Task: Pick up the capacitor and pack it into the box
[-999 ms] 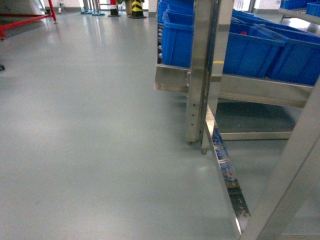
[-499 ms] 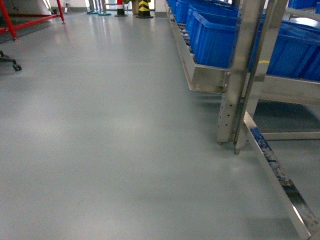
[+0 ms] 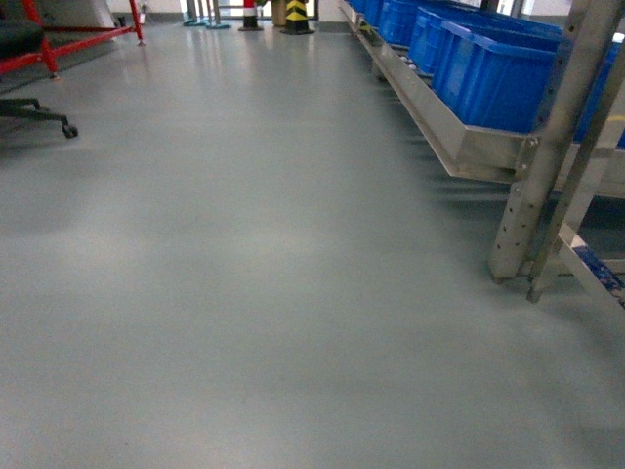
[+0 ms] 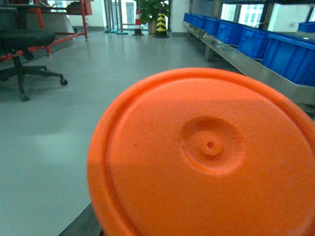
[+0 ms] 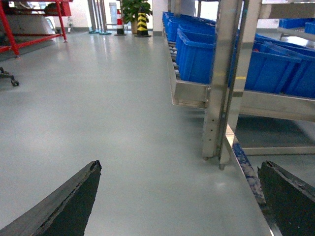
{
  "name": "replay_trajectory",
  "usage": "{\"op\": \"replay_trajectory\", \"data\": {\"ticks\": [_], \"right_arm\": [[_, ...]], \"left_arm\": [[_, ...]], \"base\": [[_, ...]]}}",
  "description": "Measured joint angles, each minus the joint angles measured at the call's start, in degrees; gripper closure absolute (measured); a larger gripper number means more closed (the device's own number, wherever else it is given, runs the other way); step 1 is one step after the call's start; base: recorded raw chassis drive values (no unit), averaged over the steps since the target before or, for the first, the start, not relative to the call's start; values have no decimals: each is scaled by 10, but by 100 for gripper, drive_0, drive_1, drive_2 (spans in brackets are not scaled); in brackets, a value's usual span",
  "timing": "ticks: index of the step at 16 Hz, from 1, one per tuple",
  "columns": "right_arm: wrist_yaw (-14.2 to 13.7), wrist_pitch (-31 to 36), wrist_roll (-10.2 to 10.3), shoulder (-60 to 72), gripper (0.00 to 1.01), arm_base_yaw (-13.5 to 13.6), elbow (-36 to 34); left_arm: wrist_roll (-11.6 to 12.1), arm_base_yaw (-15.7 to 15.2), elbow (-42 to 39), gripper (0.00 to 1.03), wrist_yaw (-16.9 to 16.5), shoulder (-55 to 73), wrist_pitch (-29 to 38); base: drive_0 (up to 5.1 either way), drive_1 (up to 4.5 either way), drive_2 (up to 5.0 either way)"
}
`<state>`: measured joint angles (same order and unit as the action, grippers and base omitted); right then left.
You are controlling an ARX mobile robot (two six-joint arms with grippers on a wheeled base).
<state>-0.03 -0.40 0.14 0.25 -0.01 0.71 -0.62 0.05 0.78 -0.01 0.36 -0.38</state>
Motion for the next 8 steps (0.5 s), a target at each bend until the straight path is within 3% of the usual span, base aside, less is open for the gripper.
{"op": "replay_trajectory", "data": {"ticks": [8], "right_arm": [[0,2,0,0,3,0,0]], "left_arm": [[0,0,0,58,0,0,0]], "base": [[-498,248,248]]}}
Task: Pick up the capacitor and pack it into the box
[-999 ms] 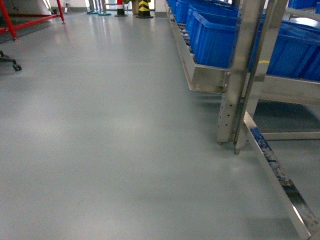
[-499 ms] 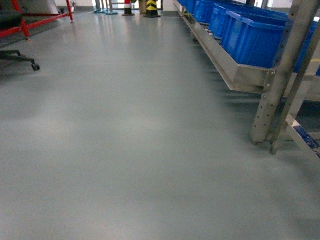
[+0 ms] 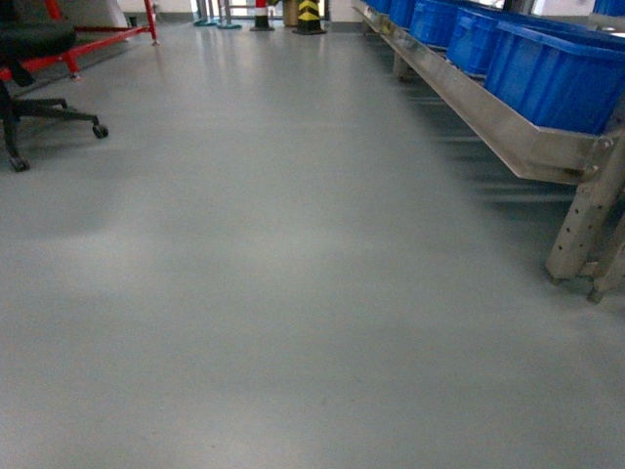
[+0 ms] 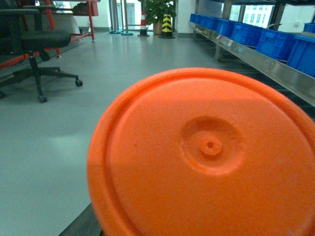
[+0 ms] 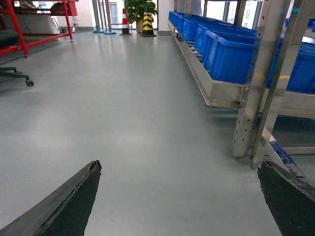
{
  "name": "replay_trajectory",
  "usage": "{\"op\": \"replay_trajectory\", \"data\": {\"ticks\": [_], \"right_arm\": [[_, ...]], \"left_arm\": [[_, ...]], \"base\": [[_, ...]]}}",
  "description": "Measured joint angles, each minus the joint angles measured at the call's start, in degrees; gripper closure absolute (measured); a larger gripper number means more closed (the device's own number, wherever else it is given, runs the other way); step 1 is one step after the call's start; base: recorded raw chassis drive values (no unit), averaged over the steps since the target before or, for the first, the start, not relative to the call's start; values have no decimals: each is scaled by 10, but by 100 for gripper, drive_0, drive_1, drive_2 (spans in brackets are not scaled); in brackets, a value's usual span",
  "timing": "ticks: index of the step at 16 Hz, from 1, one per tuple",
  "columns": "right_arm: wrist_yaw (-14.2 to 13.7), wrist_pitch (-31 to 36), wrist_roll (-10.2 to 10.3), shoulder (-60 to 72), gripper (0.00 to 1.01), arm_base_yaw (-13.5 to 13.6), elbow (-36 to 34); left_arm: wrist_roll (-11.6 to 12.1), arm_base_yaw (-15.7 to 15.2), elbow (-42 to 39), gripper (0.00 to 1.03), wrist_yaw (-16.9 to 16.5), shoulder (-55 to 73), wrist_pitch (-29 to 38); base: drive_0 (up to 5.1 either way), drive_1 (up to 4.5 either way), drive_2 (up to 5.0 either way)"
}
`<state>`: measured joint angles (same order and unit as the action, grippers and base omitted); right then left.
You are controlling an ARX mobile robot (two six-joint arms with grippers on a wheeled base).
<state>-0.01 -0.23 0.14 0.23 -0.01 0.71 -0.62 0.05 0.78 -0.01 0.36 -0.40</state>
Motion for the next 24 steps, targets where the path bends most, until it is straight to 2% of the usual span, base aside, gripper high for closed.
{"op": "replay_trajectory", "data": {"ticks": [24], "right_arm": [[0,-1,0,0,3,0,0]], "left_arm": [[0,0,0,58,1,0,1]], "base": [[-503,243,243]]}}
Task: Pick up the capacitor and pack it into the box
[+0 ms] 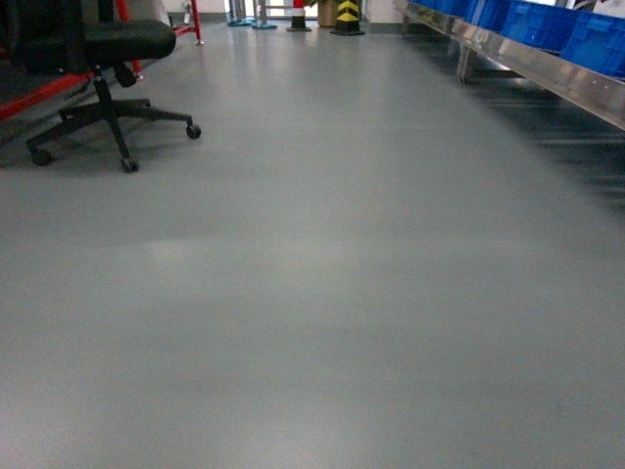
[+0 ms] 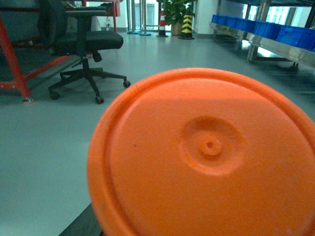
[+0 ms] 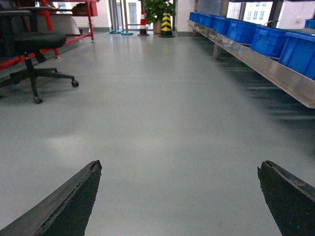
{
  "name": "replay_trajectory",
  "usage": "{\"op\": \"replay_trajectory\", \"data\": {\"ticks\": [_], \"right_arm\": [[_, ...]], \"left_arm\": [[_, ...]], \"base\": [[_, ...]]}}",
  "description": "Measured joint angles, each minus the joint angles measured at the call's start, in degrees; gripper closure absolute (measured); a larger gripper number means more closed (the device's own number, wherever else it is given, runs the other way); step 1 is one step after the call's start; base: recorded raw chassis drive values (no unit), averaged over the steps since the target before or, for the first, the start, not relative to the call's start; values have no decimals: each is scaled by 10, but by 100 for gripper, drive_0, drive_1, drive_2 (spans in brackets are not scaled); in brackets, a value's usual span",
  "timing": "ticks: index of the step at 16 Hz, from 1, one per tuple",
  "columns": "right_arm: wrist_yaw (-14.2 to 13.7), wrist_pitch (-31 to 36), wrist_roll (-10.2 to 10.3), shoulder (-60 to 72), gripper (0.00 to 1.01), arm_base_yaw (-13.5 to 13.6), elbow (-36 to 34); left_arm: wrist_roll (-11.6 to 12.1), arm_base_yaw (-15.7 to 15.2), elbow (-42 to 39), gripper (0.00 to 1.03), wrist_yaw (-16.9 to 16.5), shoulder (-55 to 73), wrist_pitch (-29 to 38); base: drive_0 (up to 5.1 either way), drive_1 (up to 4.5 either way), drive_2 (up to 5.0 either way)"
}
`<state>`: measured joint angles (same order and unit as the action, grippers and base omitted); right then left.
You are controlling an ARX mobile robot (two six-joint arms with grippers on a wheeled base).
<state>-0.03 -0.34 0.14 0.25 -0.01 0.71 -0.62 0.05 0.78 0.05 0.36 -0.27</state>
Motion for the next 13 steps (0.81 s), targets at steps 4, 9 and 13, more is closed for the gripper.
{"op": "replay_trajectory", "data": {"ticks": [4,9,13], "right_arm": [[0,-1,0,0,3,0,0],[0,0,0,0,3,0,0],[0,1,0,0,3,0,0]], "left_arm": [[0,0,0,58,0,0,0],[0,0,0,58,0,0,1],[0,0,0,58,0,0,-1]], "base": [[-501,244,244],[-502,244,244],[-498,247,247]]}}
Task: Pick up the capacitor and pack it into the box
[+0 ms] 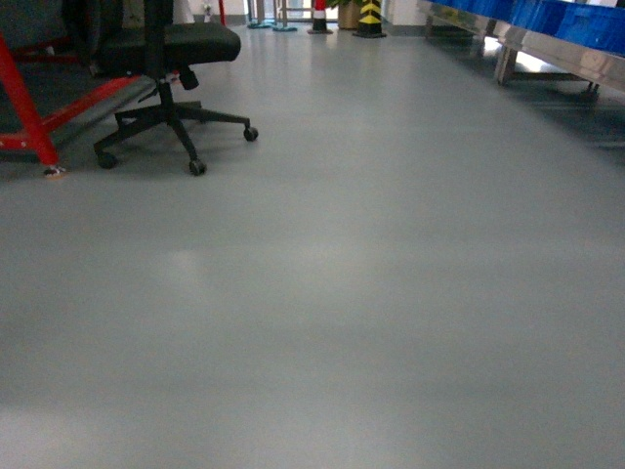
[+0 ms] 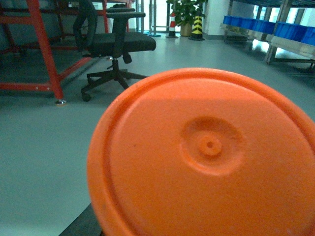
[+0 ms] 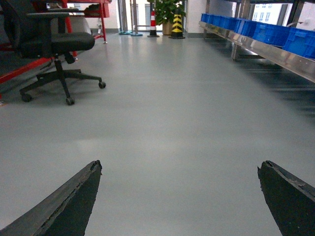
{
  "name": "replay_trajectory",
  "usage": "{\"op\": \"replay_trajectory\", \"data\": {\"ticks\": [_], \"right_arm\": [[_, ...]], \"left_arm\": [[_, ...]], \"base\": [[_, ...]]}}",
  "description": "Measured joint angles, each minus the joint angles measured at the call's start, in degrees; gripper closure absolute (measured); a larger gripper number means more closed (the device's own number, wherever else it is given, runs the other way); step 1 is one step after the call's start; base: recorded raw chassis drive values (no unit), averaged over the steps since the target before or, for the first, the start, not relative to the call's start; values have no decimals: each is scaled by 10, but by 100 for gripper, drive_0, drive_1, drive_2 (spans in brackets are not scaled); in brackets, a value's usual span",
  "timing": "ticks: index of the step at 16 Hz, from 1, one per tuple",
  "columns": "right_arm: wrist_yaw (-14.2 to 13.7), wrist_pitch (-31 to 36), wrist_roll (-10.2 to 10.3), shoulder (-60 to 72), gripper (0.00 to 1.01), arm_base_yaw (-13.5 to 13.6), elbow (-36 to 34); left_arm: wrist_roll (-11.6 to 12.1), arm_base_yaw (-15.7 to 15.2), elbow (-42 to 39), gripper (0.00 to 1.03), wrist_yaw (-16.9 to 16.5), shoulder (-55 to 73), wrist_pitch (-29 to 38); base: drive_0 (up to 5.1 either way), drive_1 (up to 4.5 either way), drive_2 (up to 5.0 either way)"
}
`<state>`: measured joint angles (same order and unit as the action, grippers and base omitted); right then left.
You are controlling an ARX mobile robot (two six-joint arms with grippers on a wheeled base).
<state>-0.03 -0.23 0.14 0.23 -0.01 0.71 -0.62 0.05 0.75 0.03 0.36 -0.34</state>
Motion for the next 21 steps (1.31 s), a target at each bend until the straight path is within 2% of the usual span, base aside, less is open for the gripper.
{"op": "replay_trajectory", "data": {"ticks": [21], "right_arm": [[0,-1,0,0,3,0,0]], "left_arm": [[0,0,0,58,2,0,0]], "base": [[-501,244,244]]}}
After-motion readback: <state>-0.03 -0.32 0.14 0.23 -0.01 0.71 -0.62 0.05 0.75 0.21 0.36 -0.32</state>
